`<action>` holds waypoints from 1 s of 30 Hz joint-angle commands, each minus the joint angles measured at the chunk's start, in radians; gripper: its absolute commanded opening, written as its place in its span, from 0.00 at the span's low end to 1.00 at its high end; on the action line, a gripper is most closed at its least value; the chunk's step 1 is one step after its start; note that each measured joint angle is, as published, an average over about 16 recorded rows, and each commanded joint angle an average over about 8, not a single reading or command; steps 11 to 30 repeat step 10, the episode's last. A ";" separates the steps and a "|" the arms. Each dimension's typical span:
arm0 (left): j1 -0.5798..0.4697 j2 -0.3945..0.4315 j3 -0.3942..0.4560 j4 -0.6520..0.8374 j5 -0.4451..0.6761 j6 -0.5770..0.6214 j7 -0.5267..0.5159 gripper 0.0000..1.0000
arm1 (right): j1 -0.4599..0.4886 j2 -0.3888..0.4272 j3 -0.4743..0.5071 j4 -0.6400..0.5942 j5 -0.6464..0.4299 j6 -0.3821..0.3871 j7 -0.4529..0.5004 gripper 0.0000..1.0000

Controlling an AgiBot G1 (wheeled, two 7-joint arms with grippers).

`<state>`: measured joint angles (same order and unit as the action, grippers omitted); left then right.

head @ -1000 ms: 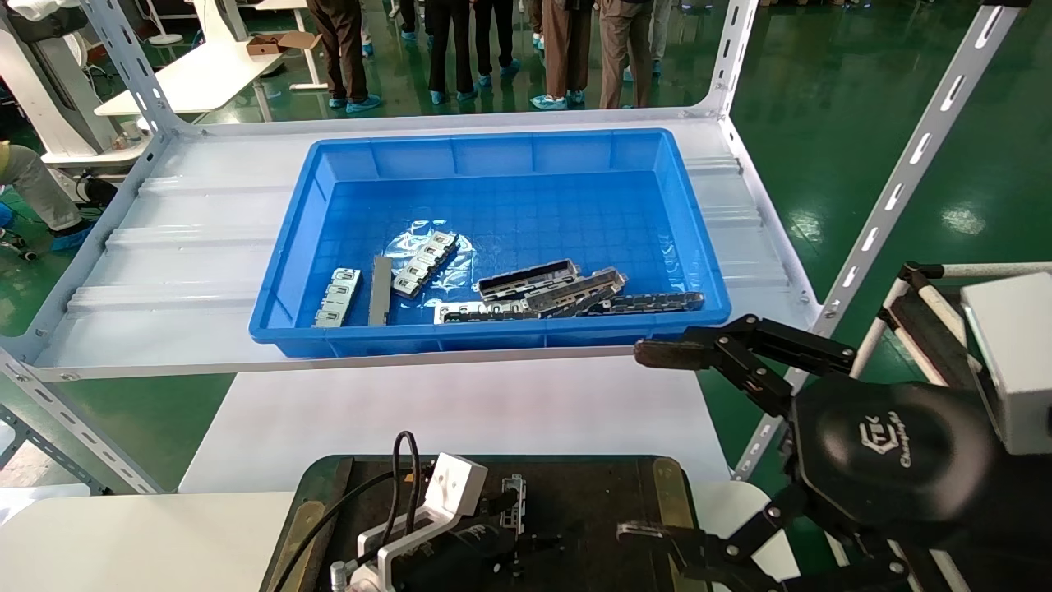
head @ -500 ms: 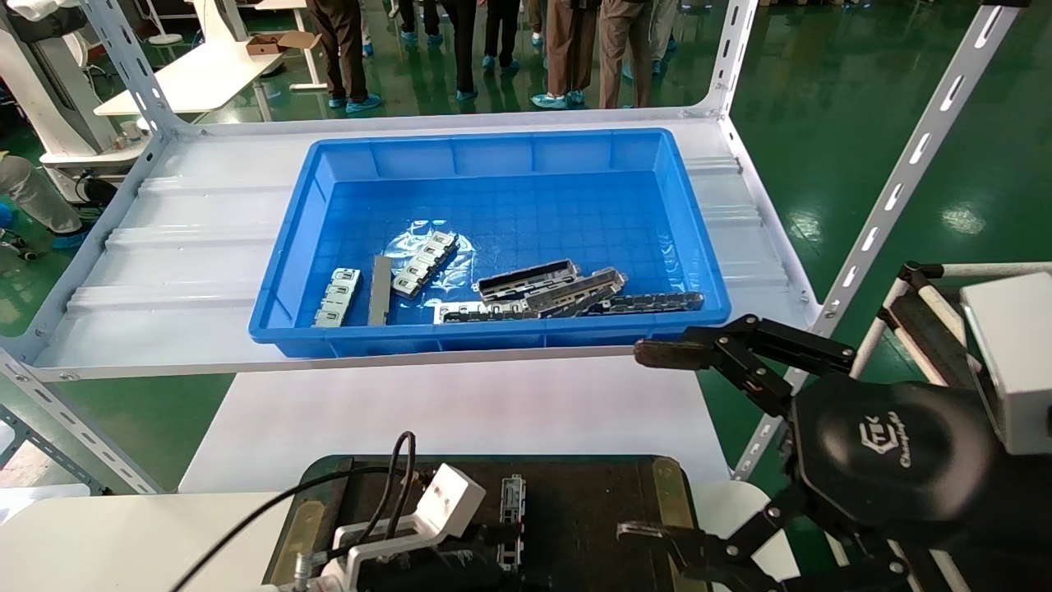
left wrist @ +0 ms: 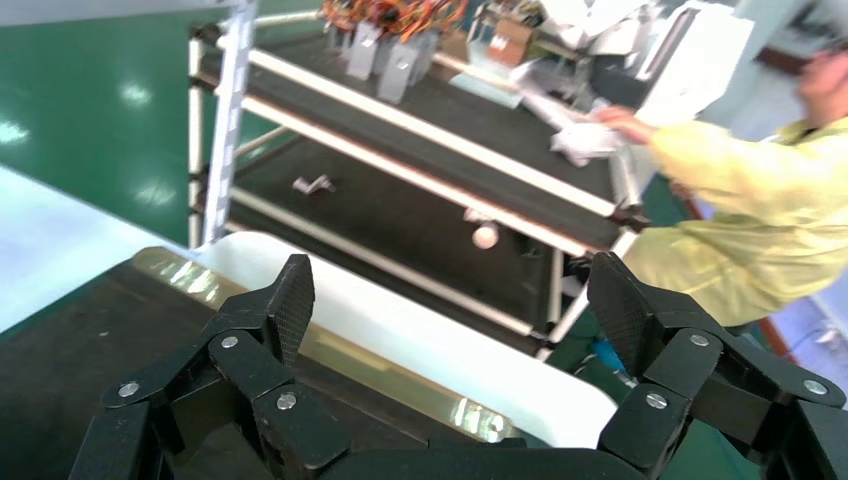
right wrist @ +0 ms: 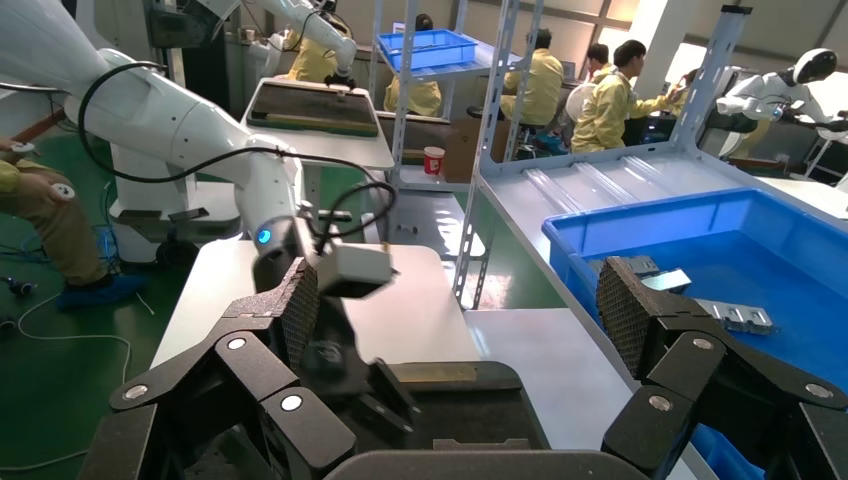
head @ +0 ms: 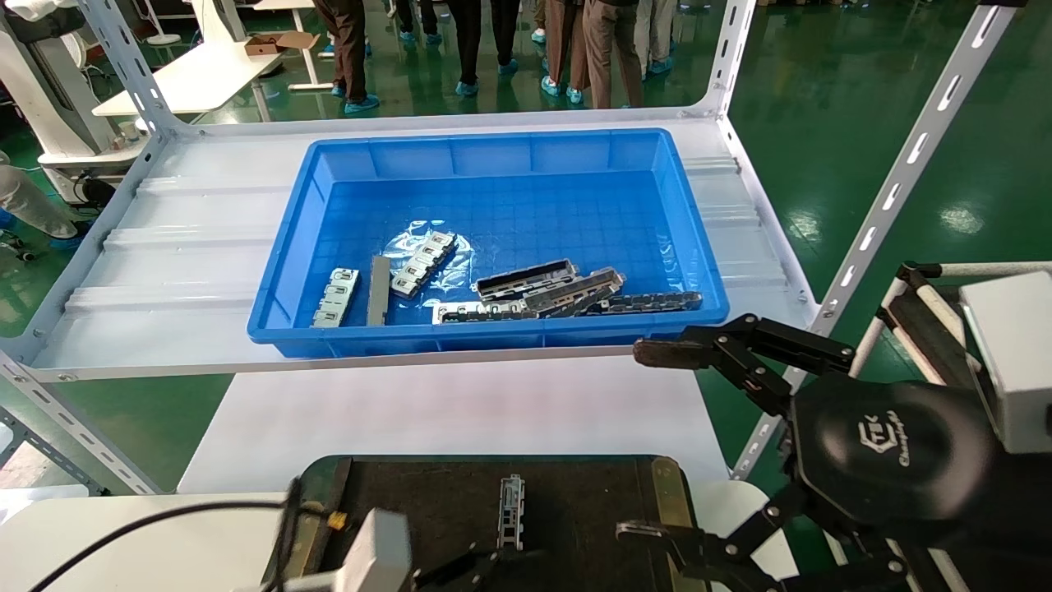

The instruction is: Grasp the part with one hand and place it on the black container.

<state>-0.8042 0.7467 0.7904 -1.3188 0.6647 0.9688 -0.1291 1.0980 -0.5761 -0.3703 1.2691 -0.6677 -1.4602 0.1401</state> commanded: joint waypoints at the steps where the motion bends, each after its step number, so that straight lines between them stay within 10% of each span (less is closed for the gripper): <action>1: 0.043 -0.012 -0.042 0.012 -0.055 0.057 0.090 1.00 | 0.000 0.000 0.000 0.000 0.000 0.000 0.000 1.00; 30: 0.062 -0.054 -0.066 0.026 -0.093 0.126 0.127 1.00 | 0.000 0.000 0.000 0.000 0.000 0.000 0.000 1.00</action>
